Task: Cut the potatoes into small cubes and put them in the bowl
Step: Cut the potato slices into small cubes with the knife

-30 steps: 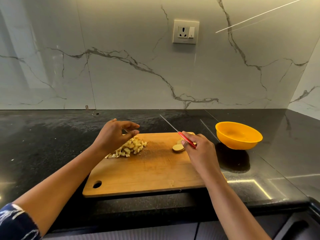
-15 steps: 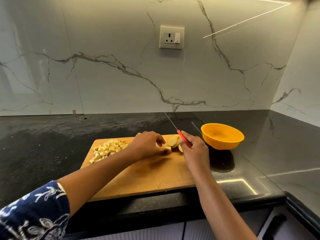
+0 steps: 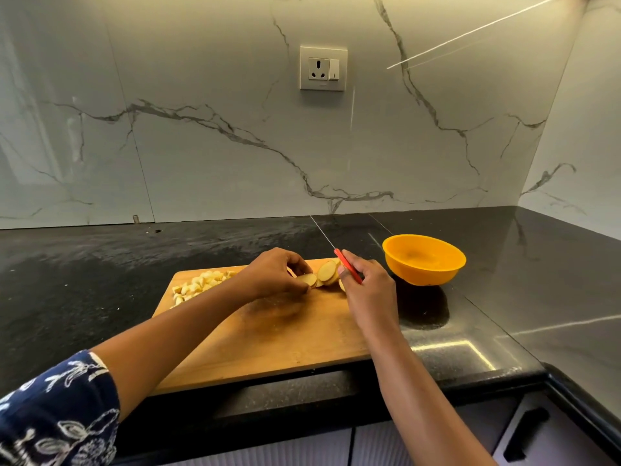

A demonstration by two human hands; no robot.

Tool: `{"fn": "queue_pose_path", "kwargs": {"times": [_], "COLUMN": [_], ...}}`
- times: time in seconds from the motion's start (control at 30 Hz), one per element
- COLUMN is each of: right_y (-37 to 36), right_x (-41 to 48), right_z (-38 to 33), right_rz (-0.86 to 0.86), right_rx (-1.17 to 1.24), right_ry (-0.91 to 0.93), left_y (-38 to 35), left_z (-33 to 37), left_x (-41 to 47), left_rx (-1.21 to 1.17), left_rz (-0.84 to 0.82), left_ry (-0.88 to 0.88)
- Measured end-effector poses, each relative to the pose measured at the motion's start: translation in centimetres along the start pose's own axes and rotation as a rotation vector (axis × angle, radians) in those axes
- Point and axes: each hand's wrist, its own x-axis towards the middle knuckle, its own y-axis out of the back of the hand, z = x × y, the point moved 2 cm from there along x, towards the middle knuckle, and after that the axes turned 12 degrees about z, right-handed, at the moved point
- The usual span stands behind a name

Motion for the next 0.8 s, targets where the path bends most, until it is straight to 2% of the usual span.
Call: {"fn": "queue_pose_path", "kwargs": {"times": [0.33, 0.67, 0.8], "right_y": [-0.1, 0.1, -0.1], "right_x": [0.0, -0.1, -0.2], "right_z": [0.0, -0.2, -0.2], "right_rz": [-0.003, 0.004, -0.036], "right_rx": [0.002, 0.003, -0.029], "right_ry": [-0.012, -0.013, 0.002], "left_y": [-0.2, 2.2, 4.5], "left_z": [0.0, -0.2, -1.6], "left_x": [0.2, -0.9, -3.8], "left_rx": [-0.068, -0.134, -0.065], "left_rz": [-0.026, 0.032, -0.140], "left_ry": [0.032, -0.066, -0.225]}}
